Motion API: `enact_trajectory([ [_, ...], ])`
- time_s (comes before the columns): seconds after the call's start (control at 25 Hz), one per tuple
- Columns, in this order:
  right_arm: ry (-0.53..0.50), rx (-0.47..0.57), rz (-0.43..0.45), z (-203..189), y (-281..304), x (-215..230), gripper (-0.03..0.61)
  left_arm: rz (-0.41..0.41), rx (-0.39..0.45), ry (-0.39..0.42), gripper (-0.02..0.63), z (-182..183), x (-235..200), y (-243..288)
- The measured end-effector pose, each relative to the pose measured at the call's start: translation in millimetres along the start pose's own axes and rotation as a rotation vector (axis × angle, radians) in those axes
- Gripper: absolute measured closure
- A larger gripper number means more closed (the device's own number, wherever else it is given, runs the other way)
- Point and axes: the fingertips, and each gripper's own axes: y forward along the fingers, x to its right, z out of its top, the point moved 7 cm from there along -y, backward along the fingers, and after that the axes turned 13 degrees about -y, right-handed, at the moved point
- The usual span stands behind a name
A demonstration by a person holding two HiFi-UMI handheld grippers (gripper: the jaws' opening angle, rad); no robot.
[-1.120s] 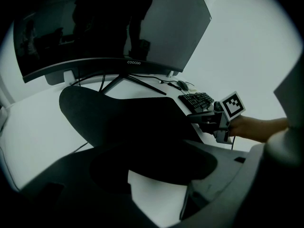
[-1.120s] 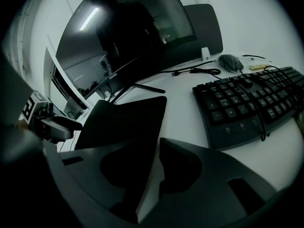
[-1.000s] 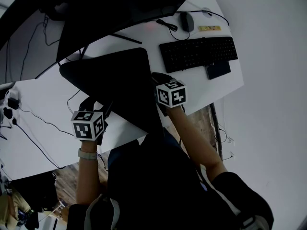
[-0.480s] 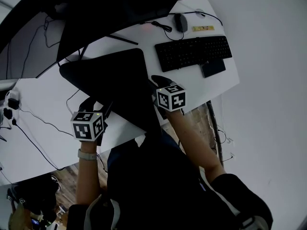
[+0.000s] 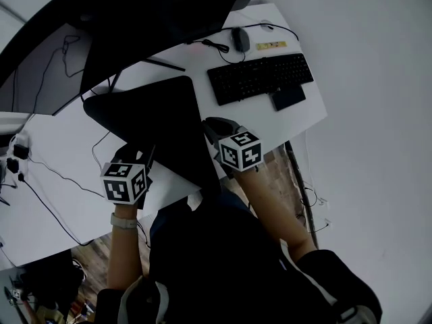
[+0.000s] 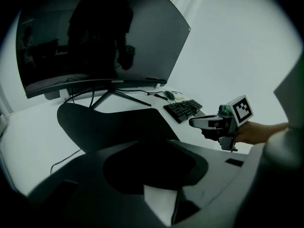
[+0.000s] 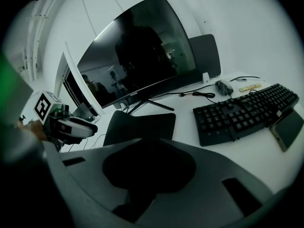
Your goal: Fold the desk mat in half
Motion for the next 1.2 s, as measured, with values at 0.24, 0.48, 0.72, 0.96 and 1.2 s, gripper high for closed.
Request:
enact_trajectory([
  [0.24, -0.048, 0.060, 0.005, 18.3, -34.8, -12.0, 0.537, -0.045, 0.083, 0.030, 0.603, 10.8, 22.5, -13.0],
  [0.48, -0.089, 0.111, 0.009, 37.3, -73.8, -27.2, 0.541, -0.136, 0.139, 0.083, 0.604, 21.9, 51.7, -28.4],
  [0.72, -0.179, 0.174, -0.016, 61.4, -110.6, -44.7, 0.541, -0.212, 0.247, 0.154, 0.604, 36.9, 83.5, -45.3],
  [0.96, -0.236, 0.236, -0.041, 79.4, -146.1, -60.1, 0.541, -0.284, 0.321, 0.226, 0.604, 48.5, 111.4, -64.6],
  [1.2, -0.292, 0.276, -0.074, 87.1, -176.1, -75.6, 0.541, -0.338, 0.388, 0.282, 0.604, 59.0, 134.5, -89.1],
])
